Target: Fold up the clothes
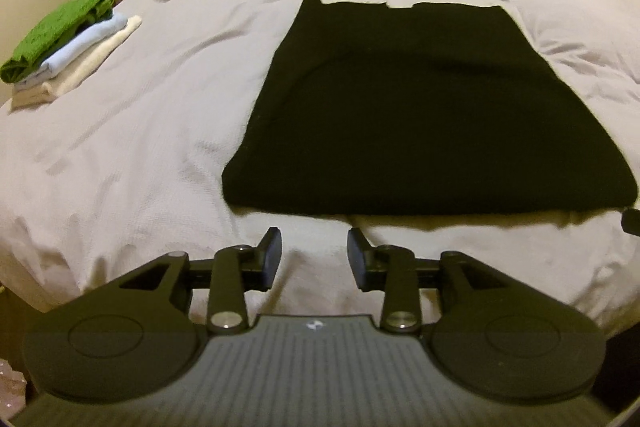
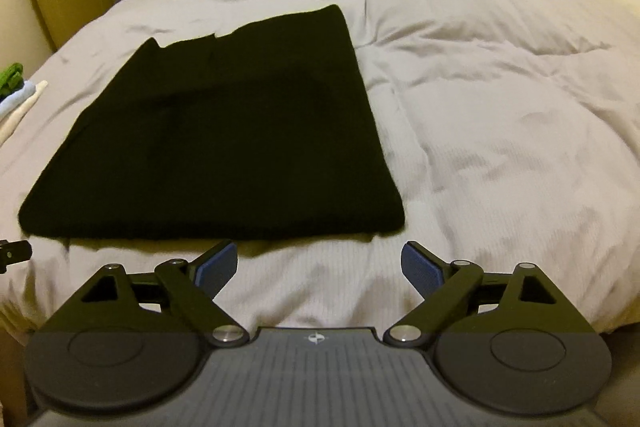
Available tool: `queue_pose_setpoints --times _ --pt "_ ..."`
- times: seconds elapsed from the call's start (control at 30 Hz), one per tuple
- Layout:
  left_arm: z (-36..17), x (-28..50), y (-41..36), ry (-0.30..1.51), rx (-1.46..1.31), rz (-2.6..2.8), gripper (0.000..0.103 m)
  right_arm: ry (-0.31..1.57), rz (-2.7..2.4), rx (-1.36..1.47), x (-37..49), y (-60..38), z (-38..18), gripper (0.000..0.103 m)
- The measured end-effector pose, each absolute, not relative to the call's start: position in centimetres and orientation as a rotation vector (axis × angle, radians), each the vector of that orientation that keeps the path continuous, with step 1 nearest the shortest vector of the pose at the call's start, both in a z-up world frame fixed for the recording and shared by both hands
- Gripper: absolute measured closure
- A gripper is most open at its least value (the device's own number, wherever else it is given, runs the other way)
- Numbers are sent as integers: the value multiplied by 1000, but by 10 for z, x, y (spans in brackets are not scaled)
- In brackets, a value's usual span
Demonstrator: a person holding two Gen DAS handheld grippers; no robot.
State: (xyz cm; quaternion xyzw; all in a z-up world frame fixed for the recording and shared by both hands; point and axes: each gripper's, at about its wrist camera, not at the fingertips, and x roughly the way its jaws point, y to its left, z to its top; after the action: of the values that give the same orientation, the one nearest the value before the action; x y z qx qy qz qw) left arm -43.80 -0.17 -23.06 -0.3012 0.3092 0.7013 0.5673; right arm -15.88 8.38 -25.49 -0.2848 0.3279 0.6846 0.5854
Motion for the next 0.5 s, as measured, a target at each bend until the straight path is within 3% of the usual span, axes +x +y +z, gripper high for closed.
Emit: queue_pose_setpoints --times 0.07,0.5 --pt "-228 -434 -8 726 -696 1642 70 754 1604 -656 -160 78 -250 2" --pt "-214 -433 -33 690 -663 1659 64 669 1638 -688 -172 58 -233 2"
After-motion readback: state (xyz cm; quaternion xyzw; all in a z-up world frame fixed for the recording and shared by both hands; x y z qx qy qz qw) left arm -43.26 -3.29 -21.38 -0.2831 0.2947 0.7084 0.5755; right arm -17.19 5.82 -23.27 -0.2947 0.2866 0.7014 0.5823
